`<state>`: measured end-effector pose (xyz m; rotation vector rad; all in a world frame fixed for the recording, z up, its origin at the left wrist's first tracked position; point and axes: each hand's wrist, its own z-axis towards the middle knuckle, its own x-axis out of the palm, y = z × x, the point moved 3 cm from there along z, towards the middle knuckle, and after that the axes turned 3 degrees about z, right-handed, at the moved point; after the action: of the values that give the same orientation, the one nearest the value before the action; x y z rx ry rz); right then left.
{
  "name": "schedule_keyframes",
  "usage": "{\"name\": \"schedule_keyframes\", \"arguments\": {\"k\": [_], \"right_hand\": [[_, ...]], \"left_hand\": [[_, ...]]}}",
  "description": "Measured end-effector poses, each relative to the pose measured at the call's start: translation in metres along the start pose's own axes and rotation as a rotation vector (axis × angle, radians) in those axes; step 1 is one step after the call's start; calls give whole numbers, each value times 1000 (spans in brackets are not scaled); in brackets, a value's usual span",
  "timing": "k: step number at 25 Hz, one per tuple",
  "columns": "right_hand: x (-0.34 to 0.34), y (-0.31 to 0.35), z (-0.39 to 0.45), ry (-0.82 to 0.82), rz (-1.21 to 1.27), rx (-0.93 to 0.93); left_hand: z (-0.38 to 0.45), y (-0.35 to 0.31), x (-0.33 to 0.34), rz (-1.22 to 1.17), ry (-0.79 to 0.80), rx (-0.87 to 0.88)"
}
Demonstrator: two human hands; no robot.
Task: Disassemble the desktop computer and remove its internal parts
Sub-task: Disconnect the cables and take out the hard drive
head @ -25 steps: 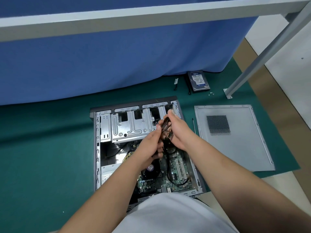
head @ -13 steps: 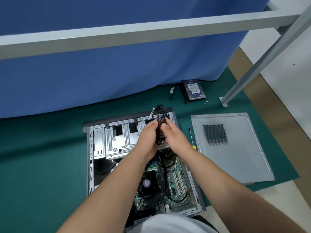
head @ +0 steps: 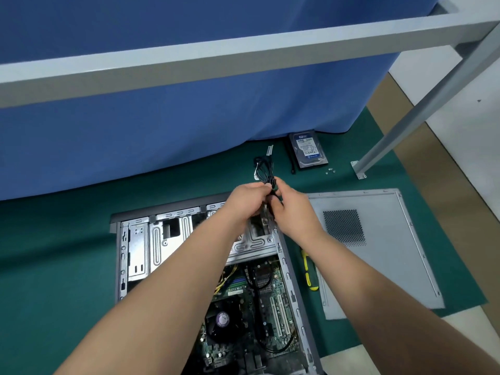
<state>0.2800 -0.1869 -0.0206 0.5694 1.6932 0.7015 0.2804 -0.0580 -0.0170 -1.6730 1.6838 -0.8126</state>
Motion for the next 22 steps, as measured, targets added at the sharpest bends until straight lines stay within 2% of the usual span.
{"name": "schedule_keyframes", "arguments": {"k": [2,3,6,9,12,15,18,20,22], "right_hand": [[-3,-4,10,-45,32,8],[-2,-7,16,-24,90,48],[3,-7,32,134,263,154],[5,-9,40,176,155,57],[7,-17,53,117,116,74],[-3,-37,79,27,116,162],[-11,-66,99,32,-5,254],[-7,-79,113,74,-58,305],[1,-86,132,107,-93,356]], "left_hand": [[9,-5,-4,283,-57,100],[12,-7,-6,345,-81,145],[20,-18,-9,295,-107,137],[32,-25,-10,335,-57,74],[43,-23,-20,593,-27,146],[48,-9,-56,973,-238,301],[46,15,-102,1315,-431,251],[44,29,-113,1401,-478,217],[43,36,-112,1409,-555,262]]}}
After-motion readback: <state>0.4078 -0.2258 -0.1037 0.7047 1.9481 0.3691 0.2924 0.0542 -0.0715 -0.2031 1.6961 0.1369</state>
